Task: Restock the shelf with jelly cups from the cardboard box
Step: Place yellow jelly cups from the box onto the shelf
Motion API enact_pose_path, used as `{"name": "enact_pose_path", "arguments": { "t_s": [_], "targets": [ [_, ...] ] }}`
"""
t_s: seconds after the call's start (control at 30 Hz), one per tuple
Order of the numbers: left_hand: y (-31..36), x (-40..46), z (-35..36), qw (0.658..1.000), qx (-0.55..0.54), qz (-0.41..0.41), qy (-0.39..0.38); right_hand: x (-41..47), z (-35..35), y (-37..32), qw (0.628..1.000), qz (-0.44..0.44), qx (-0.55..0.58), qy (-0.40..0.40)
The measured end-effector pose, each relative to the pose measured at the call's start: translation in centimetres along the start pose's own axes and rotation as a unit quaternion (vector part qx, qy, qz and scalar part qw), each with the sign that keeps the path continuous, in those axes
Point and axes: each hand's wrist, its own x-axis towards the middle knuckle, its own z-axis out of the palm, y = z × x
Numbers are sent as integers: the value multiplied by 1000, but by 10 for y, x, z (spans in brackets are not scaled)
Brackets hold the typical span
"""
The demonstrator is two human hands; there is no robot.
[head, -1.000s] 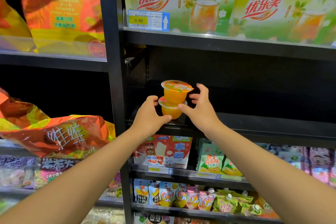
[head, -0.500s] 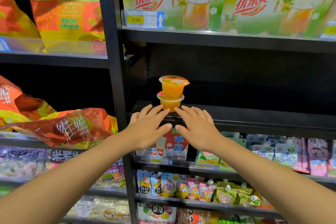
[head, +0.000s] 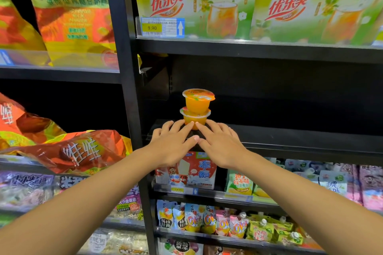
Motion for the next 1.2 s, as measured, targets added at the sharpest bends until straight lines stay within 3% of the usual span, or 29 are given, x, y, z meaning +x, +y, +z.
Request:
{"name": "enact_pose_path", "arguments": {
  "t_s": [0.33,0.6,0.8,1.2],
  "targets": [
    [-8,46,-3,1000,6,-17,-14,47,-10,21,999,-13,-7,-32],
    [-11,97,-3,994,88,-66,-23,109,-2,39,998,0,6,-69],
    [-13,130,0,993,-7,-120,-6,152,4,53,996,-18,16,-80],
    [-28,184,5,992,24,-122,24,201,7,74,997,-46,8,-61]
  ]
}}
